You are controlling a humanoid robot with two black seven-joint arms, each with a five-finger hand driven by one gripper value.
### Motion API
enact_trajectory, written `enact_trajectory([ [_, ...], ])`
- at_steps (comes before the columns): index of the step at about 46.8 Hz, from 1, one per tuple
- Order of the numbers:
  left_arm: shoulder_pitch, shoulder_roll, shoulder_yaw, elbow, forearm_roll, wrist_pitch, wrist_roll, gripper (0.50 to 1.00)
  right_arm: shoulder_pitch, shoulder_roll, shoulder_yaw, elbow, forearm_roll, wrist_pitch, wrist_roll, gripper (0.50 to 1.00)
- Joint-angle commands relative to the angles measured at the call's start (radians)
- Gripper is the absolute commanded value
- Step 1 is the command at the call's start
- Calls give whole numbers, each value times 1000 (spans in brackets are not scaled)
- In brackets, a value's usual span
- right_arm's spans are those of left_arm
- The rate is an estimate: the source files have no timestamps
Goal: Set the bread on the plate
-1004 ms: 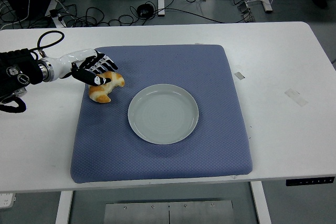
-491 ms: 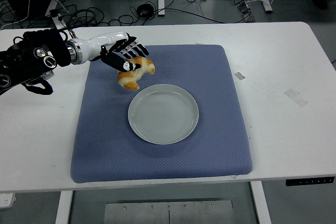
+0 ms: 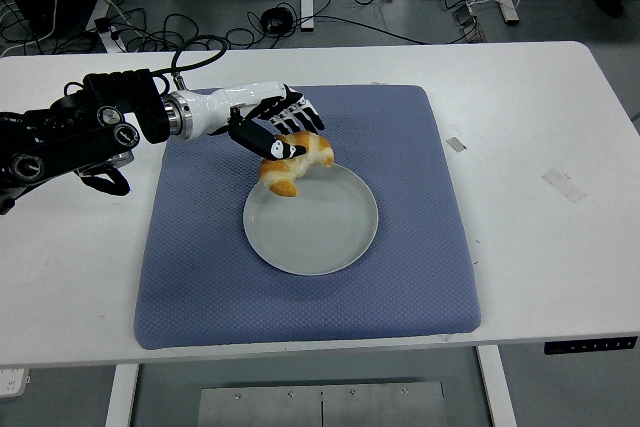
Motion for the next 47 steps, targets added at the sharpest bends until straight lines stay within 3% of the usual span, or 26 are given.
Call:
enact_trajectory([
  [1, 6, -1, 2, -3, 0, 0, 0, 645, 0, 0, 0, 0, 0, 0, 0, 1000],
  [23, 51, -55, 3, -1, 6, 3, 0, 652, 0, 0, 0, 0, 0, 0, 0, 1000],
  [47, 89, -61, 5, 1, 9, 6, 0, 661, 0, 0, 0, 0, 0, 0, 0, 1000],
])
